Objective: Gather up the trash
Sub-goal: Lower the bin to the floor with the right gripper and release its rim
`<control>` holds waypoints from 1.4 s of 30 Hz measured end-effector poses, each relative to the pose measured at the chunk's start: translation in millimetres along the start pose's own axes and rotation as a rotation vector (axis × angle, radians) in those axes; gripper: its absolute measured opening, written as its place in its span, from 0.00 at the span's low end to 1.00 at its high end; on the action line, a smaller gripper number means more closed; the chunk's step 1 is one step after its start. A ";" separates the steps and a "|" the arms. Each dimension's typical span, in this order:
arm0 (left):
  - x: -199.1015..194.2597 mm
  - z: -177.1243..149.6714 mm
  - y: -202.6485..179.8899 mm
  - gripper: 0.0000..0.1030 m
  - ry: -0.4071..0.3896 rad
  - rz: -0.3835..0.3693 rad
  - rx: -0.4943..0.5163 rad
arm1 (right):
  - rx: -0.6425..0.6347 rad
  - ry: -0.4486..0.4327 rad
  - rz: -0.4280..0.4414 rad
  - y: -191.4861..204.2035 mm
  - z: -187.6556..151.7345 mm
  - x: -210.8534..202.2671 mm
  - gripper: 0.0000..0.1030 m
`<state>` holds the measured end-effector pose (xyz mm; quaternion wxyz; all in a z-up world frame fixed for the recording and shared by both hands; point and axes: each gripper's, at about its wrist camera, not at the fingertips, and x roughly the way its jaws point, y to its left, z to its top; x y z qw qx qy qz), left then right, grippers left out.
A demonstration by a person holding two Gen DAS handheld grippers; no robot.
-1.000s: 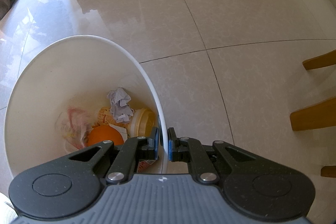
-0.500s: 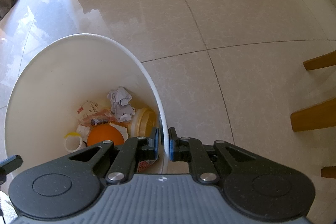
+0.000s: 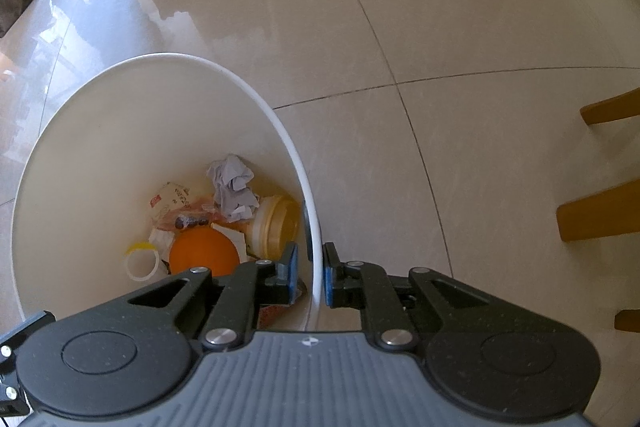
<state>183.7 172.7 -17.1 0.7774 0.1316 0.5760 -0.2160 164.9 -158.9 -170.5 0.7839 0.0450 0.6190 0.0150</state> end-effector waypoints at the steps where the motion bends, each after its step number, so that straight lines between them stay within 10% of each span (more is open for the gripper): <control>1: -0.8 1.0 -0.3 0.96 0.006 0.004 0.000 | 0.003 0.001 0.001 -0.4 -1.1 -1.3 0.15; 4: -3.6 4.6 -0.9 0.96 0.021 0.006 -0.002 | 0.003 0.002 0.002 0.6 -4.6 -5.3 0.17; 14: -7.1 13.7 1.8 0.96 0.045 -0.027 -0.023 | -0.002 -0.033 -0.028 6.5 -24.1 -35.6 0.79; 20: -11.0 17.5 1.6 0.96 0.050 -0.002 -0.007 | -0.010 -0.043 -0.051 15.9 -36.5 -52.7 0.93; 42: -24.5 17.3 9.7 0.96 0.107 0.022 -0.055 | 0.054 -0.060 -0.102 71.1 -82.2 -96.5 1.00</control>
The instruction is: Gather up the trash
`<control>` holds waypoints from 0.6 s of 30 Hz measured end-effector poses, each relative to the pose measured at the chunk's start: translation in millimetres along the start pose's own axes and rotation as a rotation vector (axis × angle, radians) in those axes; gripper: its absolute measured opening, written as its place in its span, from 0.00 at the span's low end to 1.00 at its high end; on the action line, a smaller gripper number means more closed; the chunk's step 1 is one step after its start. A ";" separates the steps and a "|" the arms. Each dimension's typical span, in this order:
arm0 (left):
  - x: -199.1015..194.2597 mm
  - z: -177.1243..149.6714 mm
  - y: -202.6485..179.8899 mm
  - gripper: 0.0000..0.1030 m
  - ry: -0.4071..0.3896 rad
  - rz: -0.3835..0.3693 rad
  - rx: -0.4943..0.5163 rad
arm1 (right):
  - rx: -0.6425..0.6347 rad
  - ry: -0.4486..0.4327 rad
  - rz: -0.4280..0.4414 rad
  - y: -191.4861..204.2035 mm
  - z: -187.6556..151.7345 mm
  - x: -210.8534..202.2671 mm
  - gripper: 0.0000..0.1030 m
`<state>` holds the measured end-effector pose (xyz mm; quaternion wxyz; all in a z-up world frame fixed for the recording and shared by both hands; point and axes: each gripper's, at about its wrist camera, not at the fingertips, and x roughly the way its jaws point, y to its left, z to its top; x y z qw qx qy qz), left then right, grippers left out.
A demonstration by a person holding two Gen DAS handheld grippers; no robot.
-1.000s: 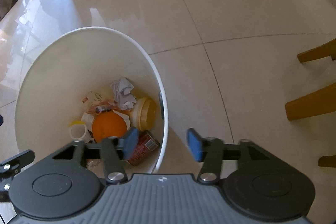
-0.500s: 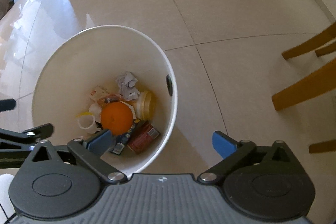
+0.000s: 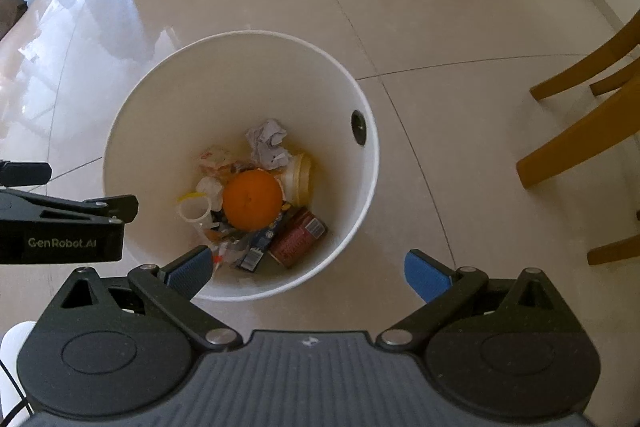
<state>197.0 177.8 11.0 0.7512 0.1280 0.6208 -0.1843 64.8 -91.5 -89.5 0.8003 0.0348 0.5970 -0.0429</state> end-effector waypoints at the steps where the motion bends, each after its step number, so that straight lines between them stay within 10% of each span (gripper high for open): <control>1: -0.7 -0.5 -0.2 0.96 0.000 0.000 -0.002 | -0.004 0.003 -0.006 0.2 -0.2 0.0 1.00; 18: -18.9 -6.4 -7.3 0.96 -0.015 0.040 0.021 | 0.054 0.004 0.004 -13.4 1.7 -0.6 1.00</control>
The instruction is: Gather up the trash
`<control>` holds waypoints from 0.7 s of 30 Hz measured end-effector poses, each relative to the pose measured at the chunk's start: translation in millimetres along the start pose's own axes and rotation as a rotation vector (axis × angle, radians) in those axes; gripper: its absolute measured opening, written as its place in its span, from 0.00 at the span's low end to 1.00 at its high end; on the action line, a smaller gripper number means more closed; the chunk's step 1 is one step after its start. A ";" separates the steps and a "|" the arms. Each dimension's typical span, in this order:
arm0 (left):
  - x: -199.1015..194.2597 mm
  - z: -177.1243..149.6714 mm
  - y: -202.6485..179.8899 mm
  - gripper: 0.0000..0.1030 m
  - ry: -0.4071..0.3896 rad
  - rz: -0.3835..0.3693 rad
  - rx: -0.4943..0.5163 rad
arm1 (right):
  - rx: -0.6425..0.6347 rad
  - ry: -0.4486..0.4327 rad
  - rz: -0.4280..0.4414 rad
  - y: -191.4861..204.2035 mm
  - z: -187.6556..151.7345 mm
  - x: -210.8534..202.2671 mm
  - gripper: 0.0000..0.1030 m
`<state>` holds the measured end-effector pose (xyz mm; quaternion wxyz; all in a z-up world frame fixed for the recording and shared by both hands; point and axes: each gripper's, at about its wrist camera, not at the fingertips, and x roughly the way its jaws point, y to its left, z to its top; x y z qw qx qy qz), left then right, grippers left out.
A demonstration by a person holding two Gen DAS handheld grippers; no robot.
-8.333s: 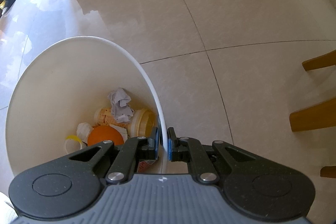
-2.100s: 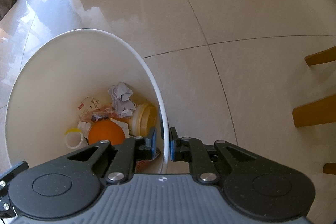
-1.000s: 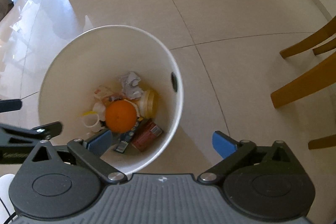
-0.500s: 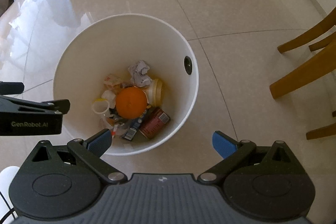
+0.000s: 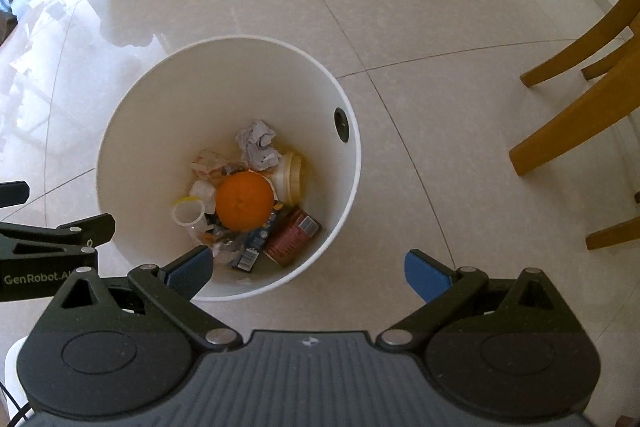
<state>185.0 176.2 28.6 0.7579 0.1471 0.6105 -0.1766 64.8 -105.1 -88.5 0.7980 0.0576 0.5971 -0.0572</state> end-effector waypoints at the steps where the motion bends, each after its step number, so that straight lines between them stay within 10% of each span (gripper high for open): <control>1: -0.2 0.0 0.3 0.96 -0.002 0.002 0.000 | -0.003 0.000 0.002 0.5 -0.2 -0.3 1.00; 21: -2.7 -1.4 8.0 0.96 -0.002 -0.006 -0.011 | -0.014 0.005 -0.011 5.4 1.9 0.9 1.00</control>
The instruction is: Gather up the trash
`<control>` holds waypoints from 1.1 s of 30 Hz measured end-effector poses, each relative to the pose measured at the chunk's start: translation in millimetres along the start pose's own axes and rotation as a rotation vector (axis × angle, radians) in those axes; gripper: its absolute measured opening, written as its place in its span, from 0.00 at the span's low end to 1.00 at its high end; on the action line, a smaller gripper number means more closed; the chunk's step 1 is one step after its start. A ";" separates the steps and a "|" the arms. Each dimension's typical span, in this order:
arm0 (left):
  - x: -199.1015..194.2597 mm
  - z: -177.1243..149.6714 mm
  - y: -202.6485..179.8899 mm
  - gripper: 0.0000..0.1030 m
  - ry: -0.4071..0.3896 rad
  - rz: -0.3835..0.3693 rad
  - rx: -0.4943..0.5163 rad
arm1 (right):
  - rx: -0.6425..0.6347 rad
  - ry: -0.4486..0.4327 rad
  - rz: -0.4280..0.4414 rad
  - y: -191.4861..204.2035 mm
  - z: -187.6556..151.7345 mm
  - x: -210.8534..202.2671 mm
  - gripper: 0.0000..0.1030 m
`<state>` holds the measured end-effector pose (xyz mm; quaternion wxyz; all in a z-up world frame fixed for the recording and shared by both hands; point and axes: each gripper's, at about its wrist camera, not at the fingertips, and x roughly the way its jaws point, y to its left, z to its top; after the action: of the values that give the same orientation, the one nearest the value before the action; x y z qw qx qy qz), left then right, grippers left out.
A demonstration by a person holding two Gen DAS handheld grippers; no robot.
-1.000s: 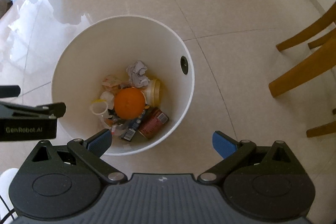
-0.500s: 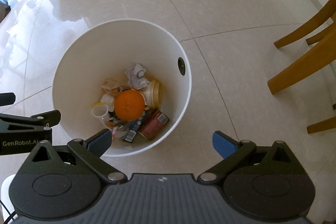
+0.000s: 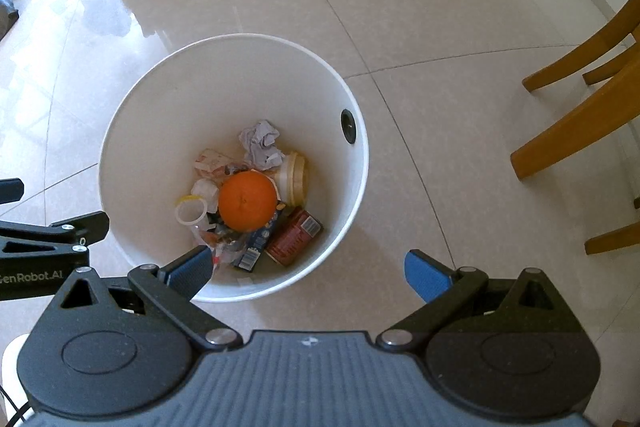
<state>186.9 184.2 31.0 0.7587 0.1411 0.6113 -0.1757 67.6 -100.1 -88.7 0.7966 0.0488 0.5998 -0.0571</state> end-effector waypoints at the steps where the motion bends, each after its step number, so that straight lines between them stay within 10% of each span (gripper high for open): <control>1: -0.2 0.1 0.2 0.96 0.000 -0.001 0.000 | 0.002 0.000 0.000 -0.4 0.2 0.3 1.00; 33: 1.9 1.5 -2.7 0.96 0.008 -0.012 -0.005 | 0.001 -0.008 -0.004 -2.9 5.0 -2.1 1.00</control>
<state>187.4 180.9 29.5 0.7555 0.1363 0.6155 -0.1782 71.4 -103.6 -85.3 0.7988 0.0477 0.5968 -0.0592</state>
